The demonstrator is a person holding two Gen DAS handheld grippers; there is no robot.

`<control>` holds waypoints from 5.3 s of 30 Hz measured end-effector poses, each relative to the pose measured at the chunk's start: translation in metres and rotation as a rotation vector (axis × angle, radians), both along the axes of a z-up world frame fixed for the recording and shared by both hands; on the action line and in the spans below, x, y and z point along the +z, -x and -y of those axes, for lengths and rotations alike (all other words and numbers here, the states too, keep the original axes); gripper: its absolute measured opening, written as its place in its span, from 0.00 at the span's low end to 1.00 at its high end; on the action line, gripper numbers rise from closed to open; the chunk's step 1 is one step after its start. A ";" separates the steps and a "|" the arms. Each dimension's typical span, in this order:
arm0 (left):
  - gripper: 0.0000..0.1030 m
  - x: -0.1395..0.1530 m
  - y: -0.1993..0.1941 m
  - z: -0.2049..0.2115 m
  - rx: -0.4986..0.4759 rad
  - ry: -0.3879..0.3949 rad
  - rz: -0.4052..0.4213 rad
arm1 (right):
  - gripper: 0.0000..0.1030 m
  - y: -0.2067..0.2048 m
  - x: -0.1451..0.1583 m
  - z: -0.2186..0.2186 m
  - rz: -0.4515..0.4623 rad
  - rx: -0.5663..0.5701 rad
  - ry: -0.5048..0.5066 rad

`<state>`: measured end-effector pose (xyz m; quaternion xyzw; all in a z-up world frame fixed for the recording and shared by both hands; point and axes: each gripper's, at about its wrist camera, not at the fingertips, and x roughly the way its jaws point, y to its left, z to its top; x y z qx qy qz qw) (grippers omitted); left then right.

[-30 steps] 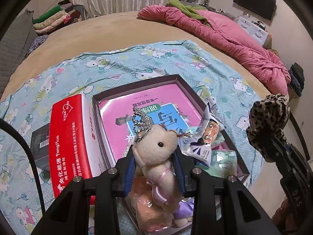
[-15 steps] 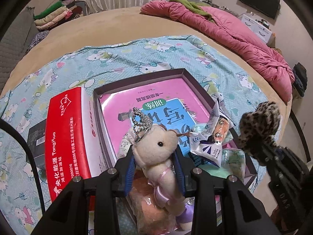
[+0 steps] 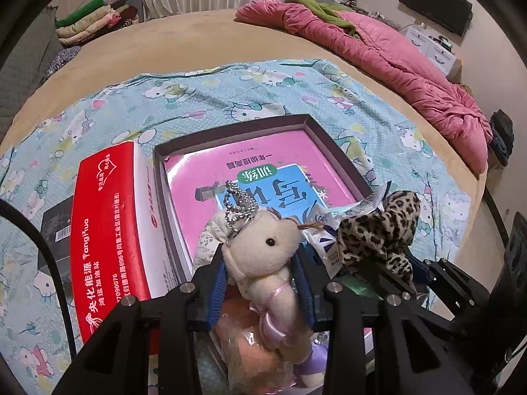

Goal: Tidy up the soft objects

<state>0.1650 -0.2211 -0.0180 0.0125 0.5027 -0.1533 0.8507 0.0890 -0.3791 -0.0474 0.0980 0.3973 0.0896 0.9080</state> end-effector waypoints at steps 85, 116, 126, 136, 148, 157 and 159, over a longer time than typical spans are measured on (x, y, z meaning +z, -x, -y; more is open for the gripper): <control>0.73 0.066 0.131 -0.117 0.115 -0.017 0.105 | 0.81 0.113 0.113 -0.086 0.119 -0.161 0.114; 0.73 0.073 0.161 -0.116 0.117 -0.050 0.102 | 0.81 0.153 0.120 -0.097 0.076 -0.099 0.147; 0.73 0.074 0.162 -0.117 0.118 -0.054 0.102 | 0.81 0.153 0.118 -0.100 0.071 -0.084 0.148; 0.73 0.073 0.162 -0.117 0.115 -0.057 0.094 | 0.81 0.152 0.118 -0.100 0.068 -0.086 0.148; 0.73 0.070 0.162 -0.114 0.106 -0.067 0.087 | 0.81 0.152 0.117 -0.100 0.066 -0.087 0.148; 0.73 0.068 0.161 -0.114 0.106 -0.071 0.082 | 0.81 0.154 0.115 -0.099 0.060 -0.085 0.146; 0.73 0.068 0.161 -0.114 0.105 -0.071 0.081 | 0.81 0.153 0.114 -0.100 0.058 -0.084 0.146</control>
